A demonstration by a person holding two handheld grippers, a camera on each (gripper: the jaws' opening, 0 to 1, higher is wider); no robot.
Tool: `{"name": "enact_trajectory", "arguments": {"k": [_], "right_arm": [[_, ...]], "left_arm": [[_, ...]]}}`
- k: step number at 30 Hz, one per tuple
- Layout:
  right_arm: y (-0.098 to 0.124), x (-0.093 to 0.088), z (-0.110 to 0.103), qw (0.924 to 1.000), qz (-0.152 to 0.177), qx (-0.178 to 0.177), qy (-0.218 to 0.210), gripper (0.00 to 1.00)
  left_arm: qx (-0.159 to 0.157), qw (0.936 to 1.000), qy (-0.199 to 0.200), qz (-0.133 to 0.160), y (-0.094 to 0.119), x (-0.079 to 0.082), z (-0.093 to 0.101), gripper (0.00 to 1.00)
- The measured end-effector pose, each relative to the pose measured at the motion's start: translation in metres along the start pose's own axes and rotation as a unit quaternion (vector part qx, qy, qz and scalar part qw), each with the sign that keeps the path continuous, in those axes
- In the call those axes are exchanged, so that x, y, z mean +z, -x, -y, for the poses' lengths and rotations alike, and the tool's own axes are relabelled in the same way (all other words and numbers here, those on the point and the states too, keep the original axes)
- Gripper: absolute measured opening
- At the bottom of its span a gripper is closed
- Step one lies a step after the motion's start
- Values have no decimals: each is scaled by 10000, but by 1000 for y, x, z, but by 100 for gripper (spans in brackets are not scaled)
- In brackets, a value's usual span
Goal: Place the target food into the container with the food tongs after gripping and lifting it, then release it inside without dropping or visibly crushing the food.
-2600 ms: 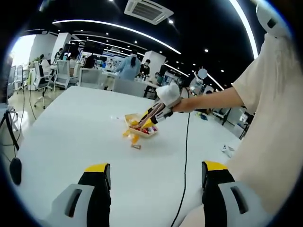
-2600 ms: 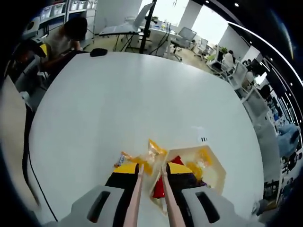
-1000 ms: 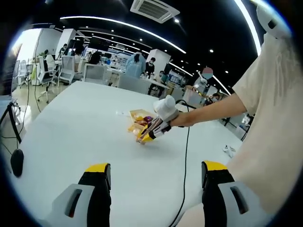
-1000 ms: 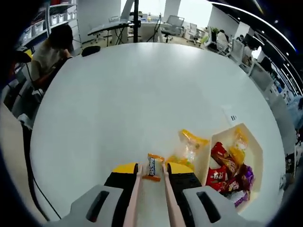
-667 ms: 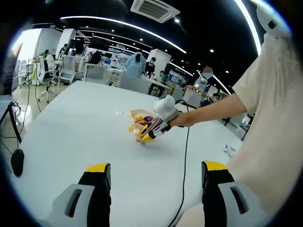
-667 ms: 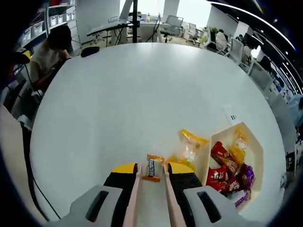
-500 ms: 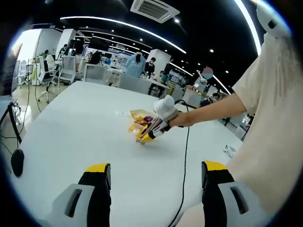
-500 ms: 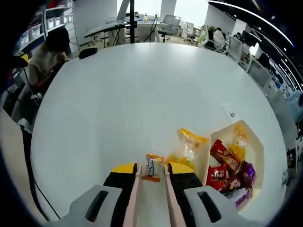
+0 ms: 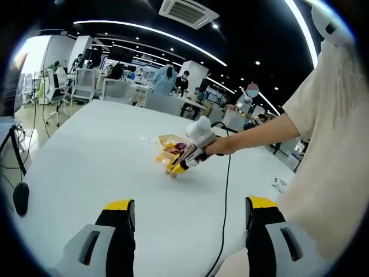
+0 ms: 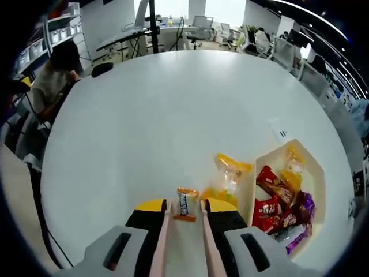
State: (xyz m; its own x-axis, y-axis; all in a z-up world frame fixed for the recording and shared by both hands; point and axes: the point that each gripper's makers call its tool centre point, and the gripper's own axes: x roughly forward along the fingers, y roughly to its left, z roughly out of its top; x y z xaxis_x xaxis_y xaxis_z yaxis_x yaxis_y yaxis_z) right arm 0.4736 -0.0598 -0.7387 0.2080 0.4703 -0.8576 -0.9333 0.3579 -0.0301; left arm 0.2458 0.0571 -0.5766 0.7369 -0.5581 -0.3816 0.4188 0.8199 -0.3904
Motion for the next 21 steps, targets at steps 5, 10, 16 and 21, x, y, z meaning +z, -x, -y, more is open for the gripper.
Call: {"name": "enact_trajectory", "arguments": {"k": [5,10,16,21], "right_arm": [[0,2,2,9996,61,60,-274,26],[0,3,-1,9997,45,53,-235,26],[0,4,-2,9996,72,27,-281,26],[0,3,-1,9993,139,-47,-354,26]], "left_arm": [[22,10000,-5,12,1,1,-2,78],[29,10000,4,19,2,1,-3,78],[15,10000,14,14,1,0,-2,78],[9,10000,10,10,1,0,-2,78]]}}
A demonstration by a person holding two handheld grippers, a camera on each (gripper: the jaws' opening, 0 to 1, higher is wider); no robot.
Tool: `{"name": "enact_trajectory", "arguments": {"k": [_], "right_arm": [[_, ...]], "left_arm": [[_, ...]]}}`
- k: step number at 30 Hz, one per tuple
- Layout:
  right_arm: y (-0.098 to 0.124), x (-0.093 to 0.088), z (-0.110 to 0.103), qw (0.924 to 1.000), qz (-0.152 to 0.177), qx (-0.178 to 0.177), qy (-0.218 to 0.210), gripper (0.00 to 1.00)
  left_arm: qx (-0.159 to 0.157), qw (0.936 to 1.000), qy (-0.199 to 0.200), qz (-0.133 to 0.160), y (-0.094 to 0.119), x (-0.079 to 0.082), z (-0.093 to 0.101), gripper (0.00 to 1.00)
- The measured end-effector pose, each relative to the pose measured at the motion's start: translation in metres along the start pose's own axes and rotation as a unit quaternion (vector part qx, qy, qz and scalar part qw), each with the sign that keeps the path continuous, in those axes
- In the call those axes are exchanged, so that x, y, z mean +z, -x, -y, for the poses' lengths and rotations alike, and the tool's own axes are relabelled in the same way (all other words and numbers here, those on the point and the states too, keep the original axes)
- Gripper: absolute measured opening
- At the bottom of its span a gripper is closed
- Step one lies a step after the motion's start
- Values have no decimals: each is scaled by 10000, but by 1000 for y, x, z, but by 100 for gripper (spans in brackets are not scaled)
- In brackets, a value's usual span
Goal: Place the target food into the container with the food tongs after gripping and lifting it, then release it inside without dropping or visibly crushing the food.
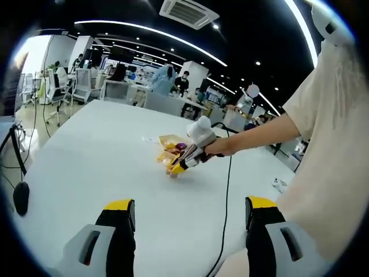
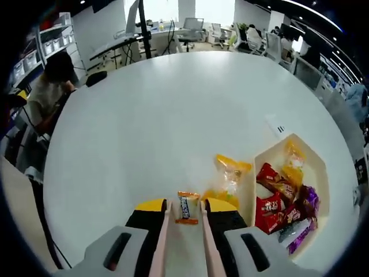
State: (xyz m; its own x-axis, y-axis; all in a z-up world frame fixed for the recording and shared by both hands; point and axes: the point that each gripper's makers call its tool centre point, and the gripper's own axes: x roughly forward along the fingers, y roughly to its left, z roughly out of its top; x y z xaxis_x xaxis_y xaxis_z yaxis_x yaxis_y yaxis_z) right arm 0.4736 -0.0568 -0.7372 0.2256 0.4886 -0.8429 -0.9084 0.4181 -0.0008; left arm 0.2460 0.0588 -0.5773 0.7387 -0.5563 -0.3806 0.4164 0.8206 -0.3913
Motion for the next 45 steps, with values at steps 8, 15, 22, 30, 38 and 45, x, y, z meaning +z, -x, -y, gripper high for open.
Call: {"name": "enact_trajectory", "arguments": {"k": [8,15,22,30,38,45], "right_arm": [[0,0,-1,9997,50,-109,209,24],[0,-1,-3,9997,72,-100,193,22],[0,-1,-4,9997,55,-99,195,20],[-1,-1,-9,9999,81,-23,118,20],[1,6,-7,9997,170,-73,167,20],[16,14,-1,9993,345,-100,64,20]], "left_arm": [[-7,10000,1,-3,0,0,0,78],[4,10000,4,-7,1,-1,0,78],[-2,10000,1,-5,0,-1,1,78],[-1,10000,-2,-4,0,-1,1,78],[-6,10000,-17,-5,1,0,2,78],[-55,10000,-67,8,-2,3,4,78]]}}
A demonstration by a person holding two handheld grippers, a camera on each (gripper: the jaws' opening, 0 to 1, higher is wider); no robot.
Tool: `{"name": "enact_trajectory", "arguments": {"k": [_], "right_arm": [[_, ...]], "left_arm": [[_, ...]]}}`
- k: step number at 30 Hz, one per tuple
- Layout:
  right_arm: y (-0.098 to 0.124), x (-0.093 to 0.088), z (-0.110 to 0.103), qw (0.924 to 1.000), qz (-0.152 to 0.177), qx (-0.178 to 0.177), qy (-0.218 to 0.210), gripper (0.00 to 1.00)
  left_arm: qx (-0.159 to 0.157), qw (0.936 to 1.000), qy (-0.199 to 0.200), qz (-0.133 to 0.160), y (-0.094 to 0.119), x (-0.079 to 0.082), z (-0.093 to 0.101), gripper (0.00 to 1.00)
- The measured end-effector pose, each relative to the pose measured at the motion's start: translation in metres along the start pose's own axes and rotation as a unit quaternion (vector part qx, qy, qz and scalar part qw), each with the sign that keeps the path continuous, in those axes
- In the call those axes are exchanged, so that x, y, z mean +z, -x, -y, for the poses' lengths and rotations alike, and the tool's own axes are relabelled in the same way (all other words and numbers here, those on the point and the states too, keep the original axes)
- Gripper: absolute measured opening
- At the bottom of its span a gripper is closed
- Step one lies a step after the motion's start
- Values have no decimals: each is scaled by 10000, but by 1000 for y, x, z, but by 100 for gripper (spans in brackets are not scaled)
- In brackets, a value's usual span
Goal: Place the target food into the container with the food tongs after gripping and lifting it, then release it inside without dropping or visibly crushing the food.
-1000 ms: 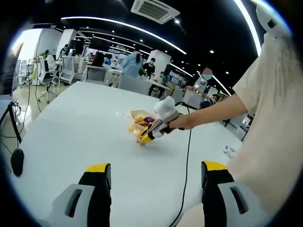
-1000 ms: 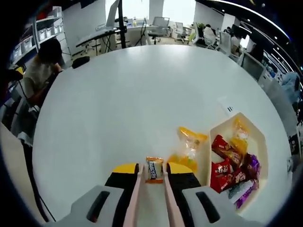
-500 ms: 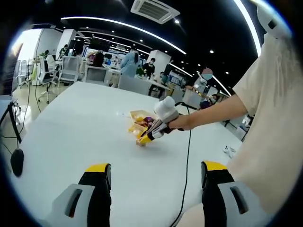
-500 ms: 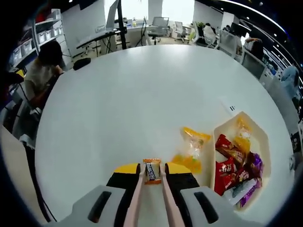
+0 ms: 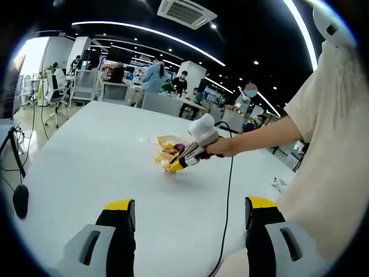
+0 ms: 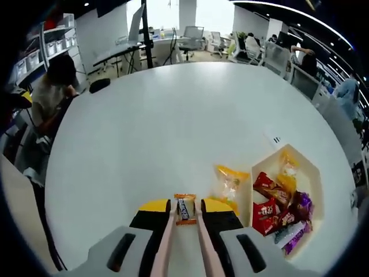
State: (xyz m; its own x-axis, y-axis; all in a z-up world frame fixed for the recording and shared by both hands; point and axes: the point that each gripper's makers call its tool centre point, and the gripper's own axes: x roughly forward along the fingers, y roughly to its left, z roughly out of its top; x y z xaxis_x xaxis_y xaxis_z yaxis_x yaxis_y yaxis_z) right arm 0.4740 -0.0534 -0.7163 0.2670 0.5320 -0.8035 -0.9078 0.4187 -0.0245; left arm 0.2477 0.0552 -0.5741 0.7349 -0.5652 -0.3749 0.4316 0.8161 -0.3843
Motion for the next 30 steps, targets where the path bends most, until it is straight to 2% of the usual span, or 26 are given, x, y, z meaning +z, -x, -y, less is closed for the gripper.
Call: {"name": "enact_trajectory", "arguments": {"k": [5,11,16,17,19,21,25,30], "right_arm": [[9,3,8,9999,80,-77,-42,20],[26,4,28,9992,226,-249,-233,20],[31,4,31,9992,241,-252,-169,20],[31,5,29,9995,245,-197,-83,20],[27,4,16,9988,139,90,463,21],[23,0,9,9960,-31,197,871,21],[13,-3,-3,9917,-164,506,1171,21],[3,-5,-12,9794,-300,820,1818,22]], "left_arm": [[-23,10000,-27,5,-1,1,1,77],[-44,10000,-56,14,-2,3,3,77],[-69,9999,-79,14,-3,4,5,77],[-80,9999,-84,12,-3,4,6,77],[-86,9999,-85,10,-4,4,7,77],[-97,9999,-85,-10,-4,3,8,77],[-54,10000,-69,-28,-2,1,7,77],[64,10000,-2,-39,3,-3,3,77]]}}
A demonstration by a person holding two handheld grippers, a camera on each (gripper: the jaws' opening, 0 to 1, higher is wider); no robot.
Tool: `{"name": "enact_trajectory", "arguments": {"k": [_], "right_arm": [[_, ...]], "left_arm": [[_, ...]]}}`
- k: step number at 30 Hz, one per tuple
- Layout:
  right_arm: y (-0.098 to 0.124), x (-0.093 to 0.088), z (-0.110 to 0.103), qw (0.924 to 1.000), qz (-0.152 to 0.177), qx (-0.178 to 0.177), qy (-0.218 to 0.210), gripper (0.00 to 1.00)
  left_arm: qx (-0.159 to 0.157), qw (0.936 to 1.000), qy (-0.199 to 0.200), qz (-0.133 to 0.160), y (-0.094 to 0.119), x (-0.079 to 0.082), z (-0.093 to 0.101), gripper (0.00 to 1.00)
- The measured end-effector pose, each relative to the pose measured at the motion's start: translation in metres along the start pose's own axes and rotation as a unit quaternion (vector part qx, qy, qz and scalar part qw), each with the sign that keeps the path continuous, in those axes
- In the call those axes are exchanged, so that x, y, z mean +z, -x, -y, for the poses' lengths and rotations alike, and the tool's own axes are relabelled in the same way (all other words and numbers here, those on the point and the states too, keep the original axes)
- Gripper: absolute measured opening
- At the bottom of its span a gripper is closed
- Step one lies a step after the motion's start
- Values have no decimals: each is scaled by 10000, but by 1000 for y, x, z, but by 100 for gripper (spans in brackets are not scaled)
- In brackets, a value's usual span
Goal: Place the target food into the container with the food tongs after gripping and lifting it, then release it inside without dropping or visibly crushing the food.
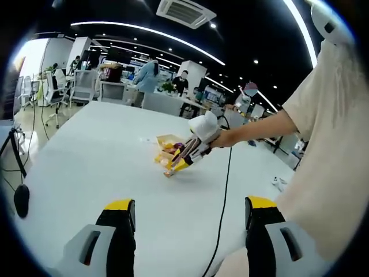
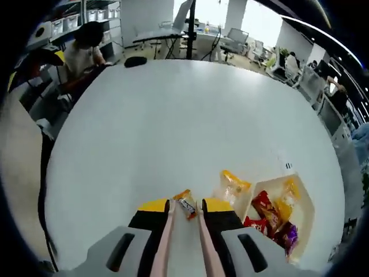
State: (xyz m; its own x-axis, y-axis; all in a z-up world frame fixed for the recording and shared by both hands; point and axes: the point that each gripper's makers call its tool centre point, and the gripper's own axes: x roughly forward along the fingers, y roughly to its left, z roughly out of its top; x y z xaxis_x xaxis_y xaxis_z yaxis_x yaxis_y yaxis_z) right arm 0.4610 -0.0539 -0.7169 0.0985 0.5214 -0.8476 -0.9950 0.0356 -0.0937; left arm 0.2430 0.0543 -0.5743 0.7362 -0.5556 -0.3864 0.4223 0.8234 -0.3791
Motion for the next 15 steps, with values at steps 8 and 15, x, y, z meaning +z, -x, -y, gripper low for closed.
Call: {"name": "enact_trajectory", "arguments": {"k": [8,15], "right_arm": [[-13,0,-2,9965,-283,269,734,22],[-21,-13,0,9927,-617,345,982,22]], "left_arm": [[60,9999,117,-26,-1,-5,-2,77],[121,9998,172,-36,0,-7,-7,77]]}}
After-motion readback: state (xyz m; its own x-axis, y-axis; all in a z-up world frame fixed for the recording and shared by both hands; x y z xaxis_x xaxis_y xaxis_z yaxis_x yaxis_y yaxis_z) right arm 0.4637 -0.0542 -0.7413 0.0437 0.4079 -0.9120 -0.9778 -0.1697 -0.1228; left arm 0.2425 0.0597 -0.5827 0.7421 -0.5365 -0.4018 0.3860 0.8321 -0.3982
